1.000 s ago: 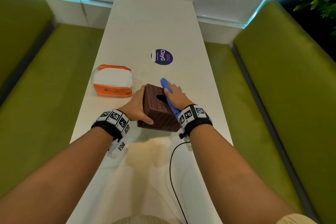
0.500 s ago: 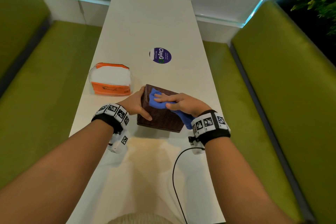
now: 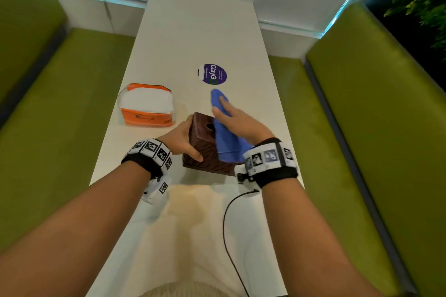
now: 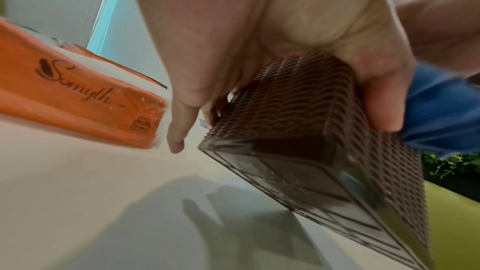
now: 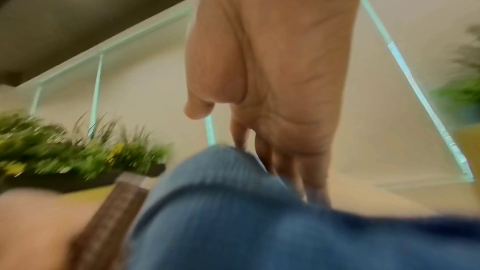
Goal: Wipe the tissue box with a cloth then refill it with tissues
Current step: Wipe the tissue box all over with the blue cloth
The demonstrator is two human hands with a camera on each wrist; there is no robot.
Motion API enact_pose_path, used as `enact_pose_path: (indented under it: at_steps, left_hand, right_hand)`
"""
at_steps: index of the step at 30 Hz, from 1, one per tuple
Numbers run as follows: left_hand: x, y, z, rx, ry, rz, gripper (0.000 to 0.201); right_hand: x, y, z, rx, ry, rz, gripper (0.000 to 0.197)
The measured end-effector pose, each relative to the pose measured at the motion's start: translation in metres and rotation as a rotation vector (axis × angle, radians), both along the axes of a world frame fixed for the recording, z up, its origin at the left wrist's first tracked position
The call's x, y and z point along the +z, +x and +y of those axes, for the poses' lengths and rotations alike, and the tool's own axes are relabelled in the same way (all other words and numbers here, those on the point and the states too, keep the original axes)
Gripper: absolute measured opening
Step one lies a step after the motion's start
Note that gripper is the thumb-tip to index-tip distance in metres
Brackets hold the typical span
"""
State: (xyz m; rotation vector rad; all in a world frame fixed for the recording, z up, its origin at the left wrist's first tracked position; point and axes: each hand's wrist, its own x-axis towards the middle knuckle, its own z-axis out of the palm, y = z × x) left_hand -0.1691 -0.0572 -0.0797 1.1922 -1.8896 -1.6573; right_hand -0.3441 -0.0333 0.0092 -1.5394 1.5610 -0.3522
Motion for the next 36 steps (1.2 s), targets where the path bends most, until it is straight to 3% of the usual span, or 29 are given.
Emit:
enact_pose_path:
  at_steps: [2,6,9,12,13,16,19,22,28,31,36]
  left_hand:
    - [0.0,-0.002,-0.002,0.001,-0.013,-0.036,0.113]
    - [0.001,0.001,-0.002,0.007,-0.035,-0.082,0.12]
    - [0.001,0.001,0.0,0.008,-0.045,-0.032,0.121]
    - [0.001,0.0,0.0,0.03,-0.051,-0.018,0.125]
    - [-0.001,0.0,-0.001,0.038,-0.065,-0.033,0.127]
    - [-0.003,-0.001,-0.002,0.038,-0.108,-0.116,0.131]
    - [-0.005,0.001,-0.001,0.028,-0.109,-0.138,0.13]
    - [0.0,0.0,0.001,0.046,-0.093,-0.165,0.125]
    - [0.005,-0.008,0.0,0.028,-0.175,-0.304,0.101]
    - [0.001,-0.002,0.0,0.062,-0.101,-0.241,0.106]
    - [-0.004,0.004,0.001,0.065,-0.046,-0.178,0.124]
  right_hand:
    - [-0.017,0.028,0.001,0.077,0.056,0.15,0.072]
    - [-0.039,0.042,-0.005,0.059,0.027,0.344,0.053]
    - [-0.045,0.026,-0.015,0.025,0.062,0.375,0.056]
    - [-0.101,-0.024,-0.043,-0.108,0.1,0.313,0.082]
    - [-0.107,-0.035,-0.045,-0.153,0.137,0.272,0.08]
    - [-0.061,-0.023,-0.011,-0.29,0.23,0.254,0.06]
    - [-0.051,-0.006,0.004,-0.476,0.255,0.38,0.058]
    - [-0.039,0.023,0.016,-0.412,0.197,0.426,0.055]
    - [-0.028,0.071,0.015,-0.163,0.0,0.316,0.05]
    - [-0.037,0.062,0.004,-0.131,-0.047,0.319,0.05]
    - [-0.054,0.018,-0.023,-0.098,0.082,0.387,0.051]
